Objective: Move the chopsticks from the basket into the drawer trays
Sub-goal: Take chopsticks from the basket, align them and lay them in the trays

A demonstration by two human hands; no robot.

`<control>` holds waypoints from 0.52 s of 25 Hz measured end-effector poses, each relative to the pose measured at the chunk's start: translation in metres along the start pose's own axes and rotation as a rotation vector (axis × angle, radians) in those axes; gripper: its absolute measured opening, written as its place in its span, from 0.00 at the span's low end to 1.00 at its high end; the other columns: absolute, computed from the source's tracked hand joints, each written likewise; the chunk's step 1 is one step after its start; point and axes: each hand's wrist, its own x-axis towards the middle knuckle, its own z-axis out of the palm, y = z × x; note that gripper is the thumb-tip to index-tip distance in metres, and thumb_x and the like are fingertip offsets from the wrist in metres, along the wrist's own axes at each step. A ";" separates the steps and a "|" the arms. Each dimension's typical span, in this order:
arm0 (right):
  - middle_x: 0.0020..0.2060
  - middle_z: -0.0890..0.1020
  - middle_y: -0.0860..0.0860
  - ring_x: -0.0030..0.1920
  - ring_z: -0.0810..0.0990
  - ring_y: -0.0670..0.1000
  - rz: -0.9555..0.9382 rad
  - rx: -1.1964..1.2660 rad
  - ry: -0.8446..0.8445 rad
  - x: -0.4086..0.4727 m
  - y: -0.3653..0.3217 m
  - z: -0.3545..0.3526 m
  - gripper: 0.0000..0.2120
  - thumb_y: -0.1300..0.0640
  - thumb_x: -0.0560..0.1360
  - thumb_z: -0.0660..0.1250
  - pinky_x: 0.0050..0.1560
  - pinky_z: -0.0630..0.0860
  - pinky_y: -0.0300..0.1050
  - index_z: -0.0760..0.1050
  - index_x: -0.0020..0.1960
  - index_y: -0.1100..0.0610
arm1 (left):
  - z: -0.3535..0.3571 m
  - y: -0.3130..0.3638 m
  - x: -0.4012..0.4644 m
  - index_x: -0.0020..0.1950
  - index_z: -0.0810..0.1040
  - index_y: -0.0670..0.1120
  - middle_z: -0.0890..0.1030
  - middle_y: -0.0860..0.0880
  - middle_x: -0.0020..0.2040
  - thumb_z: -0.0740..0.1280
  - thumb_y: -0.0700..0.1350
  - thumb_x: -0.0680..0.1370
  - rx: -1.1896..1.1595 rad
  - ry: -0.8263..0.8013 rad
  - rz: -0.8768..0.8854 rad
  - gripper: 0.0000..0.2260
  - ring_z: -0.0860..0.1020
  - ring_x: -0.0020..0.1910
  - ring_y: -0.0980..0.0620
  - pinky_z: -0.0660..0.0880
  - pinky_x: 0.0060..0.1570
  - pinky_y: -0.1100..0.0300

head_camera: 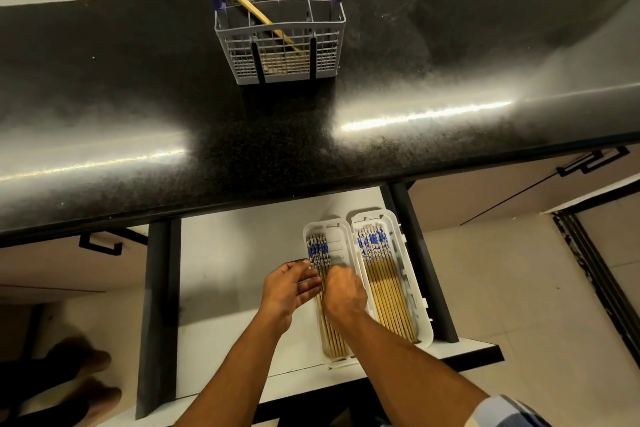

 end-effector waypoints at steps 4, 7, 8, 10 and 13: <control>0.46 0.83 0.52 0.39 0.78 0.48 -0.026 -0.030 -0.031 -0.003 0.001 -0.004 0.06 0.60 0.79 0.66 0.37 0.76 0.39 0.78 0.55 0.58 | 0.001 0.000 -0.001 0.54 0.81 0.39 0.87 0.39 0.44 0.70 0.43 0.79 -0.001 0.007 0.013 0.08 0.86 0.41 0.43 0.84 0.43 0.50; 0.46 0.83 0.53 0.43 0.82 0.50 -0.077 -0.046 -0.034 -0.004 -0.006 -0.020 0.06 0.60 0.80 0.65 0.42 0.80 0.41 0.78 0.55 0.58 | 0.006 0.004 -0.009 0.55 0.81 0.39 0.87 0.39 0.45 0.69 0.44 0.79 -0.037 -0.012 0.056 0.09 0.86 0.42 0.43 0.83 0.44 0.50; 0.45 0.83 0.52 0.42 0.81 0.50 -0.099 -0.045 -0.024 -0.003 -0.009 -0.030 0.06 0.59 0.80 0.65 0.41 0.79 0.42 0.78 0.55 0.57 | 0.010 0.008 -0.013 0.55 0.81 0.39 0.86 0.39 0.44 0.69 0.44 0.79 -0.054 -0.021 0.092 0.10 0.86 0.42 0.44 0.83 0.44 0.51; 0.39 0.79 0.50 0.38 0.78 0.48 -0.136 -0.011 0.003 -0.004 -0.017 -0.057 0.05 0.58 0.81 0.64 0.38 0.77 0.41 0.78 0.53 0.57 | 0.019 0.023 -0.024 0.55 0.82 0.39 0.86 0.40 0.44 0.69 0.44 0.79 -0.085 -0.030 0.188 0.10 0.85 0.43 0.44 0.83 0.46 0.51; 0.36 0.78 0.50 0.34 0.76 0.48 -0.172 0.085 0.070 -0.008 -0.029 -0.109 0.08 0.55 0.81 0.62 0.33 0.74 0.40 0.78 0.47 0.56 | 0.035 0.067 -0.046 0.55 0.82 0.39 0.86 0.41 0.43 0.68 0.44 0.79 -0.117 -0.094 0.350 0.09 0.85 0.42 0.46 0.83 0.49 0.51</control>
